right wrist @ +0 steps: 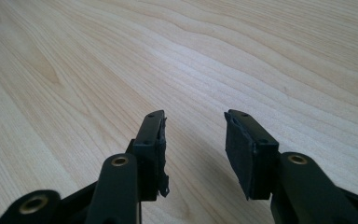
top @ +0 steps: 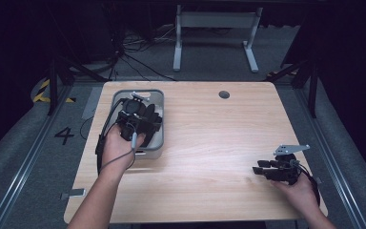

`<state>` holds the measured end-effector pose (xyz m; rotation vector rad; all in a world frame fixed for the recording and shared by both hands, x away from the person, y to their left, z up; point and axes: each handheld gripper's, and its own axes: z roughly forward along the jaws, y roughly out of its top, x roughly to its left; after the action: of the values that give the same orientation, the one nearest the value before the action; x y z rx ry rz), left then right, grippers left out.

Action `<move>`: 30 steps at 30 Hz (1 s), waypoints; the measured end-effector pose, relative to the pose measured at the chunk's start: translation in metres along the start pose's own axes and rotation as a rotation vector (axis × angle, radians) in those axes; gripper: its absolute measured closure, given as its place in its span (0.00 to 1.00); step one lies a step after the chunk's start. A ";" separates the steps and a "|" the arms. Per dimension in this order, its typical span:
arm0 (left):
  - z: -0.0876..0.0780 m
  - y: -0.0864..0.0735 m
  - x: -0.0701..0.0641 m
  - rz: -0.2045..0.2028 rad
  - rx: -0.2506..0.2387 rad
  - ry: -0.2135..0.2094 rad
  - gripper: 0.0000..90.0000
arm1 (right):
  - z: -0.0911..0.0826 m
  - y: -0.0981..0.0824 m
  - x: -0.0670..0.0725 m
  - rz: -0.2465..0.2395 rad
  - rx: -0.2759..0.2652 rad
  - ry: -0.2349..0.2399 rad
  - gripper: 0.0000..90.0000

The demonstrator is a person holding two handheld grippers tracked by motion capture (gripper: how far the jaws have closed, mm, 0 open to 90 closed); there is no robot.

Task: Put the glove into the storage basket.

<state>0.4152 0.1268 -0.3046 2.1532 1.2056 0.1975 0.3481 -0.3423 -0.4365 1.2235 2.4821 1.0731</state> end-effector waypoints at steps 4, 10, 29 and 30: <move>0.000 -0.007 -0.016 0.050 -0.007 -0.035 0.46 | 0.001 0.000 0.000 -0.002 -0.001 0.005 0.64; 0.002 -0.019 -0.040 0.105 -0.011 -0.078 0.46 | 0.002 0.002 0.000 -0.009 -0.002 0.008 0.64; 0.055 -0.072 -0.070 0.169 0.075 -0.167 0.47 | 0.001 0.000 -0.002 -0.008 -0.008 0.009 0.64; 0.058 -0.074 -0.071 0.170 0.070 -0.154 0.48 | 0.002 0.000 -0.002 -0.009 -0.008 0.012 0.64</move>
<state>0.3471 0.0691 -0.3821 2.2874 0.9562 0.0608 0.3499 -0.3427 -0.4377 1.2058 2.4878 1.0898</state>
